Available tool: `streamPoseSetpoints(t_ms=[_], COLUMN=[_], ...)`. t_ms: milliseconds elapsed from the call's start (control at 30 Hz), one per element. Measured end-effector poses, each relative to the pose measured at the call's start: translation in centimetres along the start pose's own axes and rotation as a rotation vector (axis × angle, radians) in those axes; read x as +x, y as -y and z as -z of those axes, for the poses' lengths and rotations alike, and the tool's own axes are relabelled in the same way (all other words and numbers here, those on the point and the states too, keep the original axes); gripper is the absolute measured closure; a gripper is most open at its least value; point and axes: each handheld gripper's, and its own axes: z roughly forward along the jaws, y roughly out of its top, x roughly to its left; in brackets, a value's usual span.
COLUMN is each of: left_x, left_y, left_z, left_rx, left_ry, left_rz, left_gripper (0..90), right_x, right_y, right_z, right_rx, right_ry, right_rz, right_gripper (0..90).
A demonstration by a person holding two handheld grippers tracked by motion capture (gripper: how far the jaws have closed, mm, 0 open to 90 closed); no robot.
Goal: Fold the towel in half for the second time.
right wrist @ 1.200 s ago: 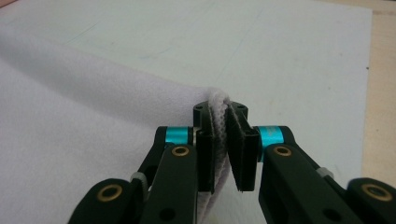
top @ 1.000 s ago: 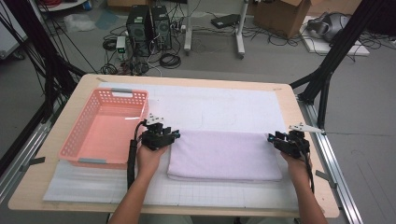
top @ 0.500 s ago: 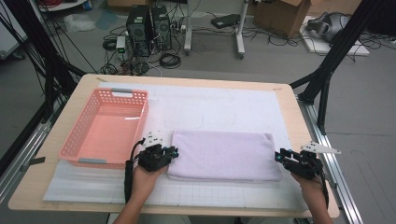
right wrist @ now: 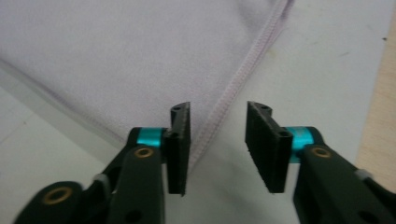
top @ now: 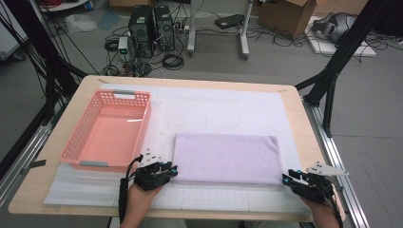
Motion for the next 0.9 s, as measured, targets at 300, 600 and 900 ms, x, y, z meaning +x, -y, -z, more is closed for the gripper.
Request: streamPoseSetpoints(t_ms=[300, 600, 900], left_x=[-0.3, -0.2, -0.3], left_y=[-0.8, -0.7, -0.4], left_z=[1.5, 1.8, 1.9], left_rx=[-0.186, -0.215, -0.213], left_ry=[0.099, 0.076, 0.079], left_rz=[0.042, 0.013, 0.005], left_gripper=[33.5, 18.6, 23.9], right_x=[0.2, 0.9, 0.5], right_y=[0.0, 0.0, -0.3], right_z=[1.2, 1.0, 1.0], right_rx=[-0.107, -0.135, -0.160], right_ry=[0.010, -0.021, -0.017], right_rz=[-0.026, 0.024, 0.003], right_gripper=[26.4, 22.1, 19.0])
